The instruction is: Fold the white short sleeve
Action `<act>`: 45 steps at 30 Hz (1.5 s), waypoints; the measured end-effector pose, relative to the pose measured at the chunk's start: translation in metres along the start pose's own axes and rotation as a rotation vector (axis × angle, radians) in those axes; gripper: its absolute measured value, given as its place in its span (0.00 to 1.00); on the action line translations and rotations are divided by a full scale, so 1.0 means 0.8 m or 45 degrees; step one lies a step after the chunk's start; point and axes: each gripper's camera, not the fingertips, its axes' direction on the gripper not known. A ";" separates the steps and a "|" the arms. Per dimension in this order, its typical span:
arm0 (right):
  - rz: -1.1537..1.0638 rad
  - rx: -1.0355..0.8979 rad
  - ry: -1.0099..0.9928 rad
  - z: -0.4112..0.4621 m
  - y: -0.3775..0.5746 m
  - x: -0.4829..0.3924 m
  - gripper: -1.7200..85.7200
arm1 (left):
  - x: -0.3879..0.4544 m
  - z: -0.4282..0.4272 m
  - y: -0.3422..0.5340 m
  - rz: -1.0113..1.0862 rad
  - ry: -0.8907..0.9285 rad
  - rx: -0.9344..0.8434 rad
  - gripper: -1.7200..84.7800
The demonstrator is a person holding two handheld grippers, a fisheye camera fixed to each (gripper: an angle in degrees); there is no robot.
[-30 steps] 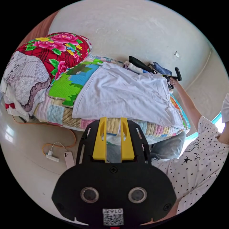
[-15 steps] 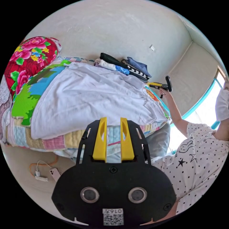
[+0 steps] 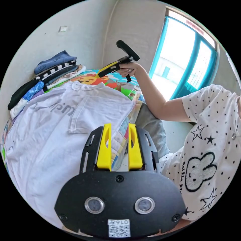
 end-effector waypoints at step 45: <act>0.056 0.518 0.267 -0.342 0.051 -0.086 0.06 | -0.259 0.332 -0.073 -0.051 -0.653 0.029 0.10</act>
